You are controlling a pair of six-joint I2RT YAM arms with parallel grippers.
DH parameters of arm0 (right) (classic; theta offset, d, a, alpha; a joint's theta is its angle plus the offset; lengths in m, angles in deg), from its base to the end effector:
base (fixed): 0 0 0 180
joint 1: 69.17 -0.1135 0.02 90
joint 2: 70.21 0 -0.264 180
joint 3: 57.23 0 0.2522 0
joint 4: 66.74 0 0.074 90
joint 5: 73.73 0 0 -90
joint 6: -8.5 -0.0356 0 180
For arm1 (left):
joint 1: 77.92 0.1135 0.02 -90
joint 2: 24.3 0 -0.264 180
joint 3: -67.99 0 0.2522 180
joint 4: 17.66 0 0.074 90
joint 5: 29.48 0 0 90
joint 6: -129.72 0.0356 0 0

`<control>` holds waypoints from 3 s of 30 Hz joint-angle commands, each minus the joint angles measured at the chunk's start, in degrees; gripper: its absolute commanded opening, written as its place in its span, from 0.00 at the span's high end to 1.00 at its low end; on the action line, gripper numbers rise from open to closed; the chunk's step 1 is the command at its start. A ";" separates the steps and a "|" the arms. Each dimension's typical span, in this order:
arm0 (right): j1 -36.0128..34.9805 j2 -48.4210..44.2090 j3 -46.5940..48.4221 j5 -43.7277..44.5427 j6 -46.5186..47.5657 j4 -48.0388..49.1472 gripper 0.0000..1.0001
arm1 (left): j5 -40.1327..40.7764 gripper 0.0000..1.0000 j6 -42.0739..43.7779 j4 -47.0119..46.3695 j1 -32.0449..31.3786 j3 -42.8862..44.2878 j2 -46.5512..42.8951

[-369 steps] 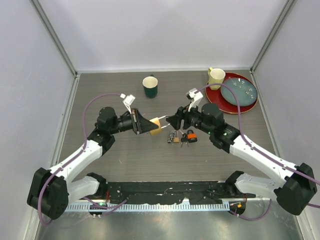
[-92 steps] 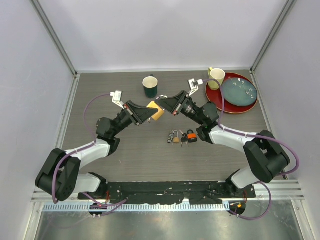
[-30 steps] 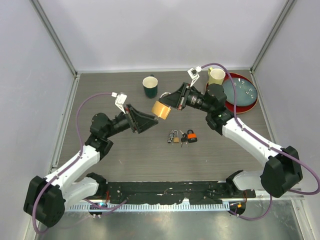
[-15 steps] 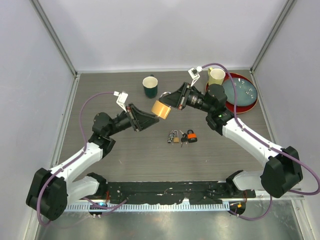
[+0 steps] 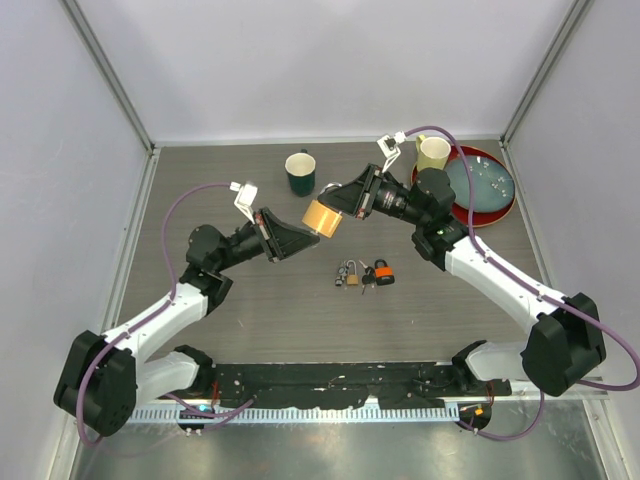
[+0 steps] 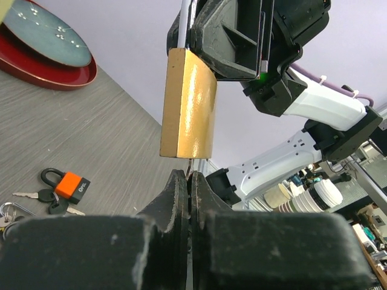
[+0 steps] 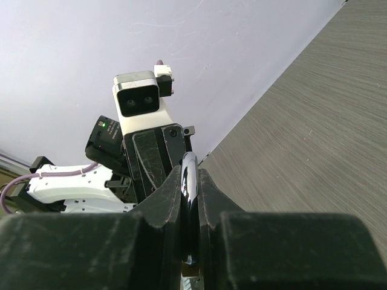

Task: Lock with the key
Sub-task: Lock the lock, then place the lock at the center of the board.

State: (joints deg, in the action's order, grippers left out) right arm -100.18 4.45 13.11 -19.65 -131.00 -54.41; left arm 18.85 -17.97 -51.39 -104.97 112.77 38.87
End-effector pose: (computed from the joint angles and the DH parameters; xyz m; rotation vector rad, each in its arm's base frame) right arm 0.2493 0.1742 0.3634 -0.3249 1.6396 1.5518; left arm 0.2005 -0.1289 0.2961 0.3107 1.5691 -1.6672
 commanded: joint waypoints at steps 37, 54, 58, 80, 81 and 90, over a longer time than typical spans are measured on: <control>-0.02 -3.72 -1.12 2.09 -1.92 15.22 0.99 | -1.92 1.00 -2.34 -8.77 -0.73 -7.73 -2.62; 0.24 -4.34 -2.44 1.12 -3.06 19.97 0.99 | -2.27 1.00 -1.90 -8.68 -0.73 -8.70 -3.32; 0.42 -5.04 -3.23 0.94 -3.06 21.20 0.99 | -2.89 1.00 -1.81 -8.68 -0.81 -9.31 -3.67; 1.12 -5.66 -2.44 -0.38 -1.22 19.53 0.99 | -2.01 1.00 0.74 -2.53 -0.81 -10.19 -8.16; 1.12 -5.66 -2.44 -0.46 -1.13 19.35 0.99 | -2.01 1.00 0.83 -2.44 -0.90 -10.11 -8.24; 1.30 -5.22 -1.30 -1.17 1.68 14.53 0.99 | -1.83 1.00 2.32 -0.95 -0.81 -9.06 -7.37</control>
State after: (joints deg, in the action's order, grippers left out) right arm -98.93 1.34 7.54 -21.14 -130.91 -43.09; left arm 17.78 -17.78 -52.37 -105.71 102.33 31.57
